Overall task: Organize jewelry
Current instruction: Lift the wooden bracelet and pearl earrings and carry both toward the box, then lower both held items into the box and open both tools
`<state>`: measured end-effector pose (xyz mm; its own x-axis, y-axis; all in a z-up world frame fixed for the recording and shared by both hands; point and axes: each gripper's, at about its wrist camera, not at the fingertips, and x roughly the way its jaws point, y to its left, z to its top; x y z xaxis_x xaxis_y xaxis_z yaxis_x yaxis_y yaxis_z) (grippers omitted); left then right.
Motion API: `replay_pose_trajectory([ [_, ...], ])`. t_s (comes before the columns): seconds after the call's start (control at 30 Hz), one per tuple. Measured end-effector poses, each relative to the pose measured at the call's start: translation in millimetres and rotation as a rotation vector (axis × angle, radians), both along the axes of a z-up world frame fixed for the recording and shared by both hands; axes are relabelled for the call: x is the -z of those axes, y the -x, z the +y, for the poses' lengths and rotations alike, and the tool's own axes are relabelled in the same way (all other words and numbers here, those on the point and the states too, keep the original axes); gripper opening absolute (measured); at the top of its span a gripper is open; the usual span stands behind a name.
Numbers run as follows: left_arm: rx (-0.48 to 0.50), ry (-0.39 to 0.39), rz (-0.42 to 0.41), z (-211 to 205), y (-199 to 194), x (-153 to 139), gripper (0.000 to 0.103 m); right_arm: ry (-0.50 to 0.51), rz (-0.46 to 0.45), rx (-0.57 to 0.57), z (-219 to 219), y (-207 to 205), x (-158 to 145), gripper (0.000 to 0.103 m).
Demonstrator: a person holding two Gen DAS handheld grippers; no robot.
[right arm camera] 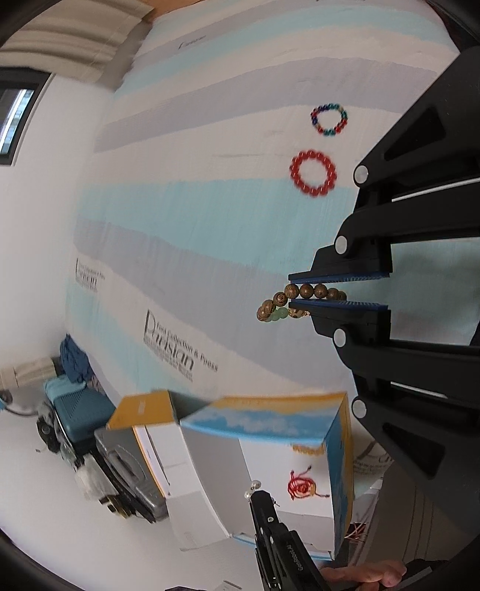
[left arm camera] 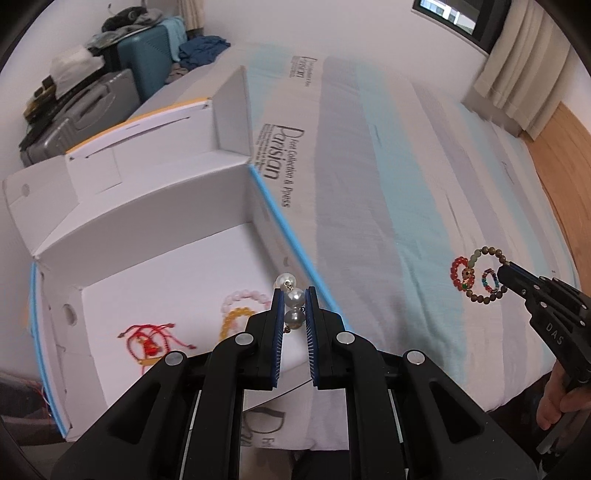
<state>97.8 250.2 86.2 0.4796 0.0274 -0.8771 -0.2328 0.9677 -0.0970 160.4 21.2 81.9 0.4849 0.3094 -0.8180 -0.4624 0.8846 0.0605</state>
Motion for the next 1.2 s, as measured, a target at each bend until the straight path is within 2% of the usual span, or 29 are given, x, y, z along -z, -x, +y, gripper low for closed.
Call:
replay_pose_trajectory([
  [0.5,-0.102,0.016,0.014,80,51,12,0.010,0.004,-0.011,-0.142,107,36,-5,0.007],
  [0.8,-0.154,0.039,0.035,121,72,31,0.010,0.029,0.008,-0.217,166,55,11,0.007],
  [1.2,-0.186,0.061,0.085,148,81,60,0.010,0.076,0.072,-0.259,206,58,46,0.007],
])
